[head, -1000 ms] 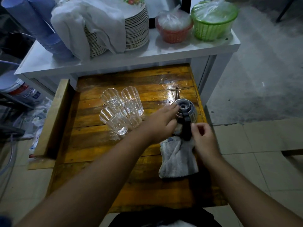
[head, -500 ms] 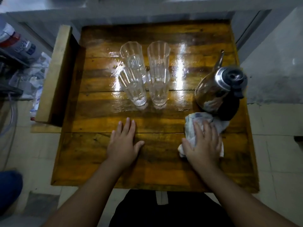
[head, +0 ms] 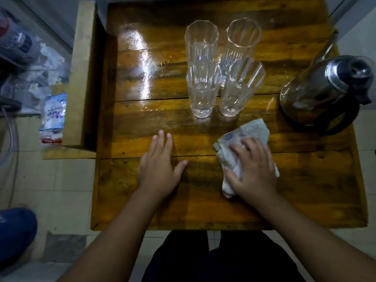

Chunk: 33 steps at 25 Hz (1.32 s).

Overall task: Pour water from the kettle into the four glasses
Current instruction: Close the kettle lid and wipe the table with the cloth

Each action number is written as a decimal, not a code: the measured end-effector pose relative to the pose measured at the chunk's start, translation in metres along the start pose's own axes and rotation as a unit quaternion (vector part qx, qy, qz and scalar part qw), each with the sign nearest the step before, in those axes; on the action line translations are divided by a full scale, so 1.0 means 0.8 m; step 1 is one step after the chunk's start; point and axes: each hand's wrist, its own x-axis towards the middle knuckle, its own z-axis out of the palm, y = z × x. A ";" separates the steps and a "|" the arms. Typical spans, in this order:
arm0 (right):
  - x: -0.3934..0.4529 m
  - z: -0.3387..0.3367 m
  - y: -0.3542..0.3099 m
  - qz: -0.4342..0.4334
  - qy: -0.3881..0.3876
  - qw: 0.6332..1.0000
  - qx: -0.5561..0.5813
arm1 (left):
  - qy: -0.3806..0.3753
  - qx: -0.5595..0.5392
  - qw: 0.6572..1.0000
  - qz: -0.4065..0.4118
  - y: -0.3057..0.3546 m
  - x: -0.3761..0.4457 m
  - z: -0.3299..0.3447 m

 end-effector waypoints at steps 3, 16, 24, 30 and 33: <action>0.025 0.024 -0.058 0.078 0.031 0.996 -0.008 | 0.002 -0.020 1.000 0.018 -0.004 0.004 0.001; 0.000 0.005 -0.010 0.086 0.011 0.996 -0.027 | 0.026 -0.082 0.995 0.059 0.017 -0.001 0.007; 0.017 0.003 -0.009 -0.025 -0.015 0.999 -0.027 | 0.016 -0.068 0.996 0.054 0.065 0.001 0.043; -0.025 -0.048 0.110 0.071 -0.022 0.997 -0.036 | 0.035 -0.040 0.998 0.024 0.084 0.001 0.048; -0.024 -0.059 0.120 0.079 -0.075 0.993 -0.053 | 0.020 -0.004 0.999 0.029 0.086 -0.005 0.052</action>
